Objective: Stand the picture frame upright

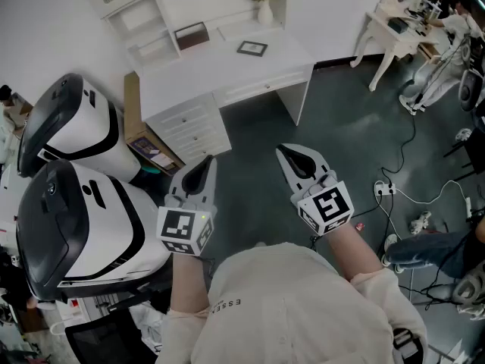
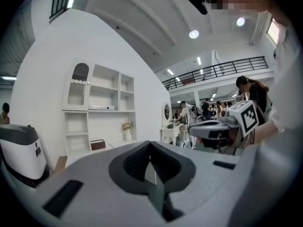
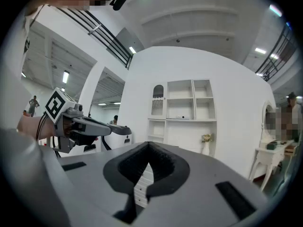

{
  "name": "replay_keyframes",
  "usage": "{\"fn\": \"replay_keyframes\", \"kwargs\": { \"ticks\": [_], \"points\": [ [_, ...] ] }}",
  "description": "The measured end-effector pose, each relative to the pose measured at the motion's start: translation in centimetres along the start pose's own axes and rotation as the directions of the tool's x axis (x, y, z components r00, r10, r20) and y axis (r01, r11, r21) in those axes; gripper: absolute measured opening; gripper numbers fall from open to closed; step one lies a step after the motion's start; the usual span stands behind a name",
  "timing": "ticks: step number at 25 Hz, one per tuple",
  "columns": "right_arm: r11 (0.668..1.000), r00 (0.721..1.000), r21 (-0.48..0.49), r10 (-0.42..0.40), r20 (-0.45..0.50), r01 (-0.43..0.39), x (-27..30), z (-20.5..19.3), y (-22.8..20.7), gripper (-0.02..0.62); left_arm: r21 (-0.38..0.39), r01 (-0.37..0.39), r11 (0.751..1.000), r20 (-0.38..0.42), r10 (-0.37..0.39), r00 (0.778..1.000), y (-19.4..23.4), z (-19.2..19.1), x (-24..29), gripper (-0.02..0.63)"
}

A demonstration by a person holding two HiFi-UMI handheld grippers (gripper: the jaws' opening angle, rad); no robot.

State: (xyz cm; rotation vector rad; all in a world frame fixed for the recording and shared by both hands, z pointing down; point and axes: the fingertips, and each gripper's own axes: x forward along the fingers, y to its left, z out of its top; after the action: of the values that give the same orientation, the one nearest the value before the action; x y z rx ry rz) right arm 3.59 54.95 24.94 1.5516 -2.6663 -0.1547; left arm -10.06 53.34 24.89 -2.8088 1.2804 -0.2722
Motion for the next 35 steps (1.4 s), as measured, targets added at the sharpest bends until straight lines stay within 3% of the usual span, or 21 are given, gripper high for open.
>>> {"fn": "replay_keyframes", "kwargs": {
  "ticks": [15, 16, 17, 18, 19, 23, 28, 35],
  "points": [
    [0.999, 0.999, 0.047, -0.009, -0.032, 0.01, 1.0, -2.0, 0.0, 0.009, -0.046, 0.049, 0.998, 0.025, -0.047, 0.999, 0.4, -1.7, 0.5, 0.002],
    [0.999, 0.999, 0.049, -0.012, -0.03, 0.014, 1.1, -2.2, 0.1, 0.008, -0.04, 0.048, 0.998, 0.033, -0.047, 0.998, 0.5, -1.9, 0.6, 0.021],
    [0.999, 1.0, 0.053, -0.012, -0.029, 0.014, 1.4, -2.4, 0.2, 0.014, -0.03, 0.046, 0.998, 0.034, -0.045, 0.998, 0.8, -2.1, 0.8, 0.123],
    [0.998, 0.999, 0.059, -0.01, -0.031, 0.012, 1.7, -2.7, 0.2, 0.113, -0.023, 0.044, 0.999, 0.03, -0.043, 0.999, 1.1, -2.5, 1.0, 0.234],
    [0.998, 0.999, 0.069, -0.011, -0.038, 0.013, 2.0, -3.0, 0.2, 0.218, -0.026, 0.042, 0.999, 0.027, -0.042, 0.999, 1.5, -2.8, 1.2, 0.261],
    [0.995, 0.995, 0.076, -0.06, -0.079, 0.066, 3.1, -4.2, -0.6, 0.224, -0.091, 0.064, 0.994, 0.034, -0.061, 0.998, 3.3, -3.7, 1.6, 0.282],
    [0.995, 0.986, 0.059, -0.065, -0.154, 0.075, 5.0, -6.2, -1.4, 0.223, -0.109, 0.094, 0.99, -0.015, -0.096, 0.995, 4.6, -5.5, 2.7, 0.282],
    [0.997, 0.985, 0.064, -0.02, -0.173, 0.032, 9.9, -8.3, -6.0, 0.223, -0.132, 0.016, 0.991, -0.016, -0.019, 1.0, 8.2, -5.9, 7.8, 0.281]
  ]
}}
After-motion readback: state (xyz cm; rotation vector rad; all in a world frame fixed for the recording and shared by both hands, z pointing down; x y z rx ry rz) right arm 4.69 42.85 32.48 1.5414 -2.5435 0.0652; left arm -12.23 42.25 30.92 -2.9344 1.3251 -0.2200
